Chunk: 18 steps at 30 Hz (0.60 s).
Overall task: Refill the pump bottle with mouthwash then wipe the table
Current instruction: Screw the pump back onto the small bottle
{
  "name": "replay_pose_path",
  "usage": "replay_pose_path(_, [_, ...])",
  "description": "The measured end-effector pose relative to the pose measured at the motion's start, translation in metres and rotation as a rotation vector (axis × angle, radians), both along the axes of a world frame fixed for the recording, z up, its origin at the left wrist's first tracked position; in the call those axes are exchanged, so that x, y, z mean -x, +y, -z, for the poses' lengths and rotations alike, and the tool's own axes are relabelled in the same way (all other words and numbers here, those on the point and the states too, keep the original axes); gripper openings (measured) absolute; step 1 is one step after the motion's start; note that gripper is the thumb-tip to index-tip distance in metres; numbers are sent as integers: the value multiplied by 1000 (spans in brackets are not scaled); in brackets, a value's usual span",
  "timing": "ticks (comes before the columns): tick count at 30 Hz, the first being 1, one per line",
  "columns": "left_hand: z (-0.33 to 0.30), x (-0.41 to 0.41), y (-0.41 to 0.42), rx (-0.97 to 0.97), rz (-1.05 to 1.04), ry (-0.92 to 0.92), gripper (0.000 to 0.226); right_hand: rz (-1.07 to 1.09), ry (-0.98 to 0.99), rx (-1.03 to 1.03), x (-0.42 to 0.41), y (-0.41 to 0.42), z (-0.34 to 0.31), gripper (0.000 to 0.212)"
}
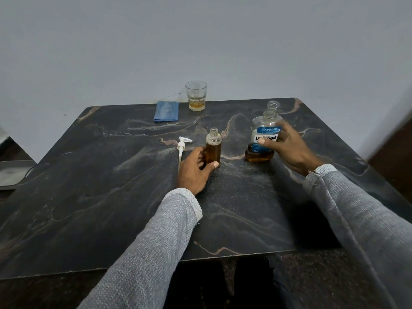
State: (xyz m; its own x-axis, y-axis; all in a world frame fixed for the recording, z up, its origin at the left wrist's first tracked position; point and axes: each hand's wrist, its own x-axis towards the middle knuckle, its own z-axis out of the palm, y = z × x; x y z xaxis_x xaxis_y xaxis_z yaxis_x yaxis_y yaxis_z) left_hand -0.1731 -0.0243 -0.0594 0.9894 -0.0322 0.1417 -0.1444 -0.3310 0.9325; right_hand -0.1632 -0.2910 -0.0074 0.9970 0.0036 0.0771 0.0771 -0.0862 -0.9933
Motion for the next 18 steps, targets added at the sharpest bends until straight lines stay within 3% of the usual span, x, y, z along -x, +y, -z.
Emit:
replay_pose_path(3, [0,-1,0,-4,-8,-3,58,99,-35,15,8,0,0,82])
replay_pose_path(10, [-1,-2,0,-5,-7,7,60,528,-224,93,48,29,19,43])
replay_pose_path(14, [0,-2,0,2,-3,15,61,432,-303,196,62,60,33,21])
replay_pose_path(18, [1,-2,-1,20,-3,19,63,280,-300,348,59,90,42,25])
